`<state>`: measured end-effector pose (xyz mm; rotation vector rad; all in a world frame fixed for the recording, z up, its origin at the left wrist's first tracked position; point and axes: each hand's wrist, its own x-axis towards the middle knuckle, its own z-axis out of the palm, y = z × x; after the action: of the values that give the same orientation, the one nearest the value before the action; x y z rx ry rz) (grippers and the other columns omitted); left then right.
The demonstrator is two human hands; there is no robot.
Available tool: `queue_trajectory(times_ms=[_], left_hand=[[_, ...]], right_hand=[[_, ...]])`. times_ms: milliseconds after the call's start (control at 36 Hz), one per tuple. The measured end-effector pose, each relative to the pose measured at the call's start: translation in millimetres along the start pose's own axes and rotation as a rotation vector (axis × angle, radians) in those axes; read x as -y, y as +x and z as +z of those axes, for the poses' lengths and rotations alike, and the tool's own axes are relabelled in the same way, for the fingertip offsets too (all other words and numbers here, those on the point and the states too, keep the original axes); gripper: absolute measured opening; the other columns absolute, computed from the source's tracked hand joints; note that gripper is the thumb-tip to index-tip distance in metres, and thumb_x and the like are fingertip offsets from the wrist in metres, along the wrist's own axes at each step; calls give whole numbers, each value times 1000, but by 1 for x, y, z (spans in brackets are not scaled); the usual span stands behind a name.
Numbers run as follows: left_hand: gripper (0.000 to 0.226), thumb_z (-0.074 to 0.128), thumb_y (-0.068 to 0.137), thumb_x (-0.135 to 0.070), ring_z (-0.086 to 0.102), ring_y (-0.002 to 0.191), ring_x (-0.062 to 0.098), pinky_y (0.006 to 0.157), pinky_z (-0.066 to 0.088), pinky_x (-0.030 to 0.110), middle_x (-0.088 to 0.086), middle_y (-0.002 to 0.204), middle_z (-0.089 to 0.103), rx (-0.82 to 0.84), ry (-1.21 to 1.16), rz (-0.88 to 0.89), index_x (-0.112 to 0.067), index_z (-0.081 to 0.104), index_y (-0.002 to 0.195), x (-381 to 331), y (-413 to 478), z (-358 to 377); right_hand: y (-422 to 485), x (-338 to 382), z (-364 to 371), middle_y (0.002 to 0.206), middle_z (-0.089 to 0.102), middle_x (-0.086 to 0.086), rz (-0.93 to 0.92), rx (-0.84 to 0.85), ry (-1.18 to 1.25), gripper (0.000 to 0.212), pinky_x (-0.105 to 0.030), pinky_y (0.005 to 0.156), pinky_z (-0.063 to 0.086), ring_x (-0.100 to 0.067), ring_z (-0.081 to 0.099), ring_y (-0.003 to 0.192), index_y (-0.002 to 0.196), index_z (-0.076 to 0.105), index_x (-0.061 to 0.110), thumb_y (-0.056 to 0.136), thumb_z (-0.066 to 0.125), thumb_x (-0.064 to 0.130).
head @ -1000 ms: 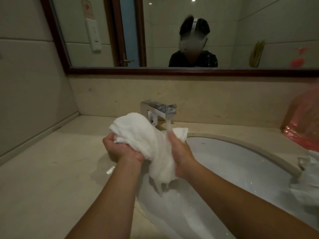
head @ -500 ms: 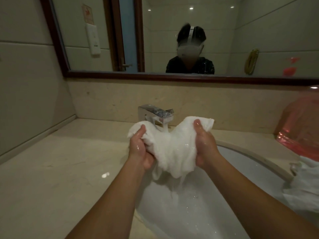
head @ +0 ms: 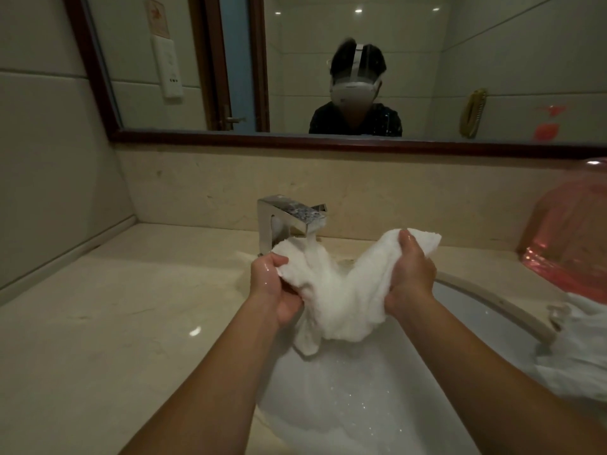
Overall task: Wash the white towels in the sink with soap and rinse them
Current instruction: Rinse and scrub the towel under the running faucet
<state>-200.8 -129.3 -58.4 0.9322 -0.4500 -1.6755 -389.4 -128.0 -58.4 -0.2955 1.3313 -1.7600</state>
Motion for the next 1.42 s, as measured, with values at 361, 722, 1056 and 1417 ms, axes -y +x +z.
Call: queue_trajectory(times_ms=[361, 722, 1056, 1417], left_hand=[[50, 55, 100, -50, 73, 93, 35, 90, 55, 43, 18, 96, 78, 145, 0, 8, -6, 78, 100, 4, 1, 2], [20, 65, 105, -32, 80, 83, 30, 66, 60, 36, 14, 98, 81, -5, 240, 63, -17, 71, 117, 13, 11, -2], [37, 63, 104, -49, 74, 107, 30, 100, 59, 51, 7, 116, 77, -107, 291, 227, -18, 67, 124, 7, 6, 4], [47, 52, 109, -50, 76, 100, 33, 80, 58, 40, 14, 104, 81, -23, 198, 95, -8, 71, 122, 10, 12, 1]], right_hand=[[-7, -3, 3, 107, 69, -4, 6, 58, -99, 38, -45, 92, 54, -29, 67, 94, 118, 61, 22, 94, 73, 50], [-13, -18, 10, 109, 78, -12, -55, 211, -170, 45, -57, 97, 59, -35, 75, 100, 122, 70, 15, 91, 77, 48], [-1, -29, 3, 118, 71, -12, 95, 103, -243, 63, -60, 102, 54, -38, 69, 104, 140, 56, 17, 94, 69, 58], [-12, -12, 6, 128, 73, -23, 79, 502, 86, 78, -57, 112, 49, -42, 70, 121, 132, 72, 7, 77, 74, 64]])
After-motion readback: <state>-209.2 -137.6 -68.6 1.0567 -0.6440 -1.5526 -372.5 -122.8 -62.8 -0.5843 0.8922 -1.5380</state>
